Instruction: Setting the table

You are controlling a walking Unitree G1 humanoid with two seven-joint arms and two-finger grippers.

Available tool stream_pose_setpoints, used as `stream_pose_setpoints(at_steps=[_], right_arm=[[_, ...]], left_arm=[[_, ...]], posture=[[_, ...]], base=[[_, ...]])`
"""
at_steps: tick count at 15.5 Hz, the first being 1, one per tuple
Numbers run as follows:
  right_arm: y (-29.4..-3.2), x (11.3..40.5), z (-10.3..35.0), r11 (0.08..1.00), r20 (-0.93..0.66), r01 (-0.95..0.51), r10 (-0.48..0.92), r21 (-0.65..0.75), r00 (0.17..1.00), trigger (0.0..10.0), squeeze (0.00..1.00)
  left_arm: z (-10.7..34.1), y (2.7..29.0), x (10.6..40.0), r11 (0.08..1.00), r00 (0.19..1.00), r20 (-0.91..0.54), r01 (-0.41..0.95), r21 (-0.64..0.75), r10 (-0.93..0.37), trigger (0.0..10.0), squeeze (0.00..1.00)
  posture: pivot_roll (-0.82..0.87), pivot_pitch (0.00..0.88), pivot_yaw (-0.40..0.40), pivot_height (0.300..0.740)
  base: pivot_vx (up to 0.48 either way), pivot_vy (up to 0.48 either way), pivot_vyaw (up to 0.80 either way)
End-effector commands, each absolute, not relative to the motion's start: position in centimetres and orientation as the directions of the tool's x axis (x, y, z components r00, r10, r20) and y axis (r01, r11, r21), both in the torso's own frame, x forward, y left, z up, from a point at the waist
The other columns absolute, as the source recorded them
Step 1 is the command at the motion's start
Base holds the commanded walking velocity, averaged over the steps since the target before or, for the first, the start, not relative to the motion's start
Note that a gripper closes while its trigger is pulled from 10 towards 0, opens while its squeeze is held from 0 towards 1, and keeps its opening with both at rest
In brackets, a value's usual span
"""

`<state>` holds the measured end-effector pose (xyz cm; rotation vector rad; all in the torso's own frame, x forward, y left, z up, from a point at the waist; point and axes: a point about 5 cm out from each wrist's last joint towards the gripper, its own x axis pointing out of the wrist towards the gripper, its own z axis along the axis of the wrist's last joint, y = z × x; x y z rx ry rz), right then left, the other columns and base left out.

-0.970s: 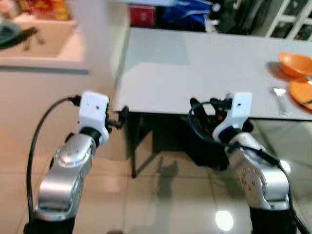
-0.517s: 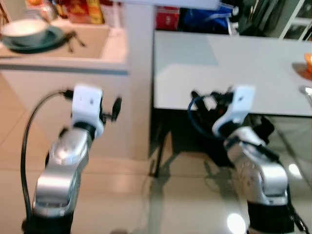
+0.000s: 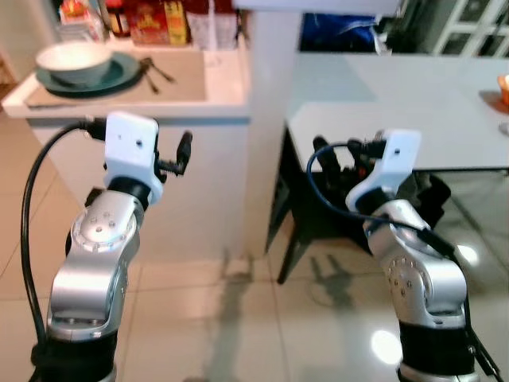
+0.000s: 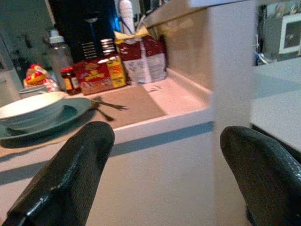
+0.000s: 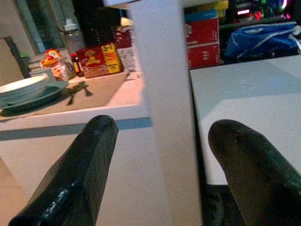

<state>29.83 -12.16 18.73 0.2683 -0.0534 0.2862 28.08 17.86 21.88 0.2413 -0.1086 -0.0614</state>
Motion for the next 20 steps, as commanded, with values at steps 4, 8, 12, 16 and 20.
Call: stream_pose_setpoints(at_steps=[4, 8, 12, 16, 20], right_arm=[[-12.0, 29.9, 19.2, 0.926, 0.095, -0.295, 0.281, 0.236, 0.955, 10.0, 0.0], [-11.8, 30.0, 19.3, 0.928, 0.092, -0.297, 0.284, 0.223, 0.954, 10.0, 0.0], [-11.3, 30.4, 20.3, 0.931, 0.12, -0.32, 0.303, 0.172, 0.945, 10.0, 0.0], [-10.2, 30.5, 20.9, 0.909, 0.143, -0.386, 0.366, 0.154, 0.92, 10.0, 0.0], [-9.8, 31.0, 21.6, 0.899, 0.167, -0.413, 0.389, 0.144, 0.906, 10.0, 0.0]], left_arm=[[22.3, 17.7, 28.1, 0.968, 0.991, 0.109, 0.046, 0.245, -0.075, 10.0, 0.0], [22.0, 17.4, 27.8, 0.975, 0.991, 0.082, 0.082, 0.207, -0.101, 10.0, 0.0], [22.5, 17.2, 27.8, 0.956, 0.986, 0.114, 0.082, 0.281, -0.118, 10.0, 0.0], [23.0, 17.4, 27.7, 0.95, 0.983, 0.136, 0.081, 0.302, -0.127, 10.0, 0.0], [23.2, 17.5, 27.6, 0.951, 0.982, 0.146, 0.07, 0.3, -0.118, 10.0, 0.0]], posture=[[0.05, 0.0, -0.048, 0.74], [0.06, 0.0, -0.051, 0.74], [0.06, 0.003, -0.053, 0.74], [0.06, 0.011, -0.057, 0.74], [0.06, 0.015, -0.062, 0.74]], base=[[0.0, 0.48, -0.78], [0.0, 0.36, -0.58], [0.0, 0.0, 0.13], [0.451, 0.0, 0.8], [0.431, 0.0, 0.8]])
